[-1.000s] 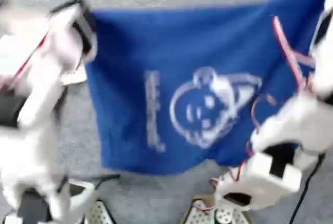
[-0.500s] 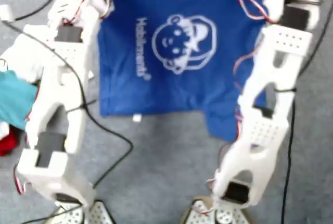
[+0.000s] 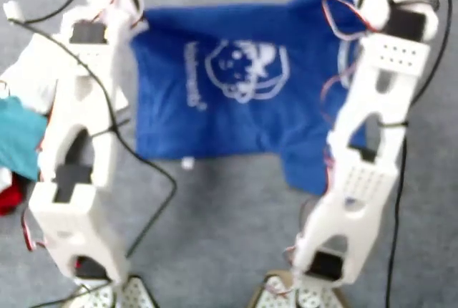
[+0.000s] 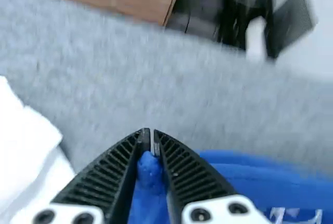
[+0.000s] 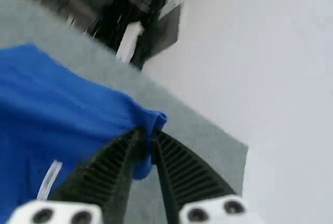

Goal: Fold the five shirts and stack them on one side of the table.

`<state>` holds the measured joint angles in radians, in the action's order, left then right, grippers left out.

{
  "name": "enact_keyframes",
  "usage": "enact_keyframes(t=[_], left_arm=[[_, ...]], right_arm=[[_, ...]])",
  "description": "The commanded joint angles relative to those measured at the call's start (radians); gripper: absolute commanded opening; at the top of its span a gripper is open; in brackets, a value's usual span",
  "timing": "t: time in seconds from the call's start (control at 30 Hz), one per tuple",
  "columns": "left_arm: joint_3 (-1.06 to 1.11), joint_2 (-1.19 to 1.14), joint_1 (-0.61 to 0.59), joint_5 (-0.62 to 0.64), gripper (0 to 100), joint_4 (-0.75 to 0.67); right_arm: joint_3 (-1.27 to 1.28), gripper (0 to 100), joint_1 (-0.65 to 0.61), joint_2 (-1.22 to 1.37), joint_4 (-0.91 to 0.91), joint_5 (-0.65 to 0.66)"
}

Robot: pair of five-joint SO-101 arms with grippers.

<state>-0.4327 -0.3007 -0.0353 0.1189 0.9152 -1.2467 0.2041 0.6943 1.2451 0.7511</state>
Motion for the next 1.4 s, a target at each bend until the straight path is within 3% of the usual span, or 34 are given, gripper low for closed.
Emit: enact_keyframes(t=[0.0,0.17,0.37,0.5,0.7,0.87,1.07,1.27,1.37], left_arm=[[-0.04,0.077,0.04,-0.077,2,0.13],[0.081,0.085,0.087,-0.077,2,0.153],[0.292,0.09,0.097,-0.077,2,0.147],[0.437,0.193,0.114,-0.078,2,0.132],[0.781,0.458,0.157,-0.077,2,-0.049],[0.988,0.498,0.132,-0.046,2,-0.281],[0.951,0.407,0.08,0.003,2,-0.402],[0.76,0.219,0.029,0.002,2,-0.381],[0.657,0.166,0.021,-0.003,2,-0.272]], right_arm=[[-0.093,0.2,0.01,-0.07,0.196,0.061],[-0.113,0.2,0.027,-0.076,0.31,0.074],[-0.231,0.2,0.036,-0.068,0.532,0.196],[-0.243,0.2,0.079,-0.068,0.542,0.198],[-0.189,0.2,0.15,-0.076,0.542,0.247],[-0.163,0.2,0.163,-0.076,0.543,0.259],[-0.042,0.2,0.163,-0.077,0.543,0.275],[0.062,0.2,0.174,-0.085,0.543,0.287],[0.147,0.2,0.17,-0.139,0.543,0.288]])
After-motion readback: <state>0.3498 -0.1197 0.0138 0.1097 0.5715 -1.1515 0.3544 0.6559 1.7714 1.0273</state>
